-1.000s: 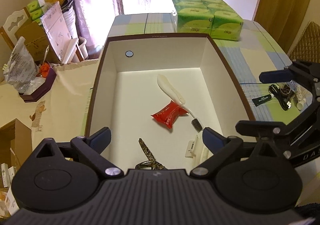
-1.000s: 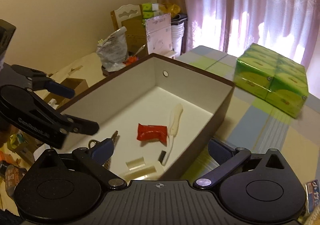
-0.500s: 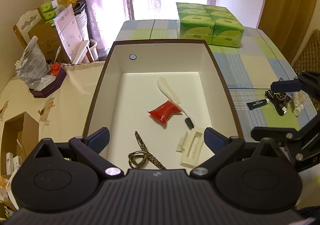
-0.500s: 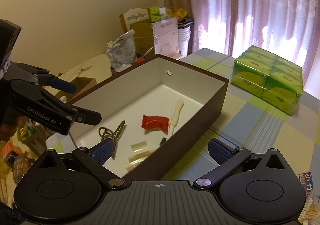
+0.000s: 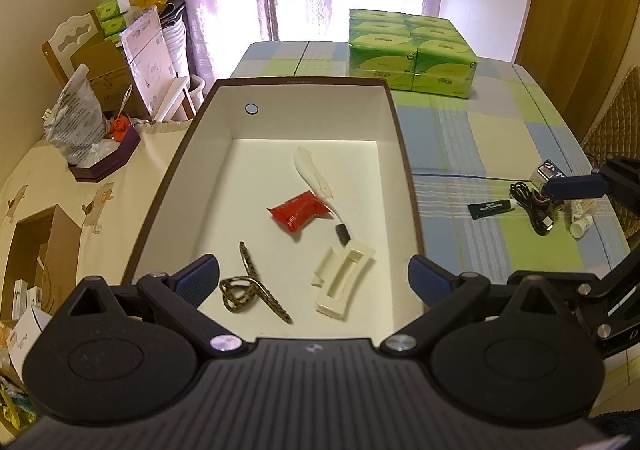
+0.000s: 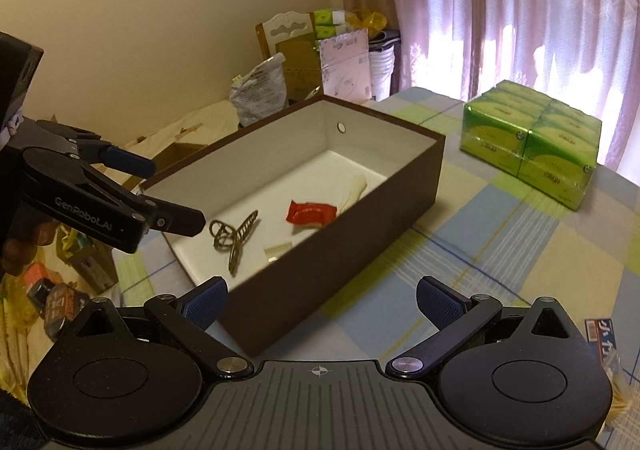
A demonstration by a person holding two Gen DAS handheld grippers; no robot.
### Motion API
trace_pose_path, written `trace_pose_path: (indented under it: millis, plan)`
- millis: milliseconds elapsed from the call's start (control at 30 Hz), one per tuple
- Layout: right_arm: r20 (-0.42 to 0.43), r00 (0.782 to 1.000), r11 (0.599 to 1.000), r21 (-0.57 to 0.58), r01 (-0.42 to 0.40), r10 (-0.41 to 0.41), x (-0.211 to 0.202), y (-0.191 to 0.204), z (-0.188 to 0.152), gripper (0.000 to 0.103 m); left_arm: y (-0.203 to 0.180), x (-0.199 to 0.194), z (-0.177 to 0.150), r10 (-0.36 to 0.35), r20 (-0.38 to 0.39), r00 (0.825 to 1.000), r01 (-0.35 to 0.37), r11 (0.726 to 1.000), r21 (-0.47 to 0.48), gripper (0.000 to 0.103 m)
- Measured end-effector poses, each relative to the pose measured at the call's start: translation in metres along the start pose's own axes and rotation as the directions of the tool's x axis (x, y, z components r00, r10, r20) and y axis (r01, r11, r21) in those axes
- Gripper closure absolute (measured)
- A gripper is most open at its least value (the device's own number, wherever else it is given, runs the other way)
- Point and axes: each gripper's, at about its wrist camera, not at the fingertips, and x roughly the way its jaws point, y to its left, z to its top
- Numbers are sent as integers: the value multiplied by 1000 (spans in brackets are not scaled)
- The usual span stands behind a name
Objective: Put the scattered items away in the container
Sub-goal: 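Withdraw both open tools from the box toward the remaining table items, then reach the left tool to the green lip gel tube and grasp it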
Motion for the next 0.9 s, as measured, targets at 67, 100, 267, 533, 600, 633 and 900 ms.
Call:
trace_pose_path:
  millis: [67,100,267,533,600,633,900]
  plan:
    - [-6,1000,1000,3,0,0,-7,-4,-6,0,-8,-5,-3,3,2,1000,-3,1000,-3,4]
    - [-10,1000,1000,6,0,0,-10,-7,-9,0,-11,-8,-4,0,3,1000,0,1000,-3,4]
    - [-33,999,1000,25,5,-4,-25,-19,-26,0,-34,-19,-13,-31,3,1000,31,999,20,4]
    - [-74,997,999,40,8,-5,-39,-33,-46,0,-57,-24,-31,-23,-34,999,23,1000,13,4]
    - [-83,997,999,41,8,-4,-39,-36,-50,0,-62,-25,-35,-22,-40,999,22,1000,10,4]
    - [-88,996,999,41,9,-5,-40,-37,-52,0,-64,-25,-37,-22,-44,999,22,1000,9,4]
    - [-106,994,998,60,30,-24,-47,-57,-64,0,-88,-23,-45,-35,-74,997,35,999,11,4]
